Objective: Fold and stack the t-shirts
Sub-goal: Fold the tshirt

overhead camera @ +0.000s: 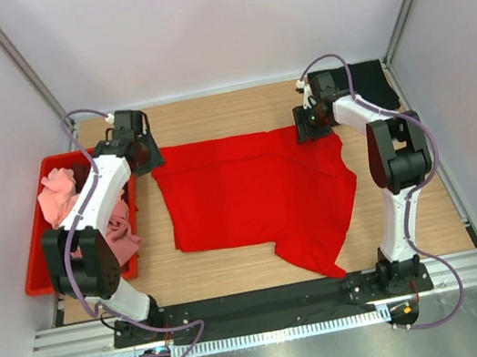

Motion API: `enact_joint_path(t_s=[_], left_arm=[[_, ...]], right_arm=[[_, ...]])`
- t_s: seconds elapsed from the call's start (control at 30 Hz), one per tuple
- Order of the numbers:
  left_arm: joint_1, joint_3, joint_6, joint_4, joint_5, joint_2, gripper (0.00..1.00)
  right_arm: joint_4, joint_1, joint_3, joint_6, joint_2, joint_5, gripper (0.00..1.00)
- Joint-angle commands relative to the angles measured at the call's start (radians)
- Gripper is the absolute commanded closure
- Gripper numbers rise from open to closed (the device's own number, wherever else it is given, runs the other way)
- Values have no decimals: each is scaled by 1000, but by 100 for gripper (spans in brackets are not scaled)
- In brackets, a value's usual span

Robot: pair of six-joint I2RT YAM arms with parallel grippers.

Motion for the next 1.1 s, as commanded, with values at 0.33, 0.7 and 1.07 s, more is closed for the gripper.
enact_joint_path(t_s=[0.33, 0.7, 1.07], left_arm=[[-2, 8, 12, -5, 1, -40, 58], [-3, 6, 5, -1, 35, -27, 58], [-2, 5, 0, 2, 47, -30, 58]], right_arm=[[9, -11, 14, -37, 14, -61, 60], [3, 7, -77, -29, -146, -3, 61], [-41, 27, -92, -23, -175, -18, 92]])
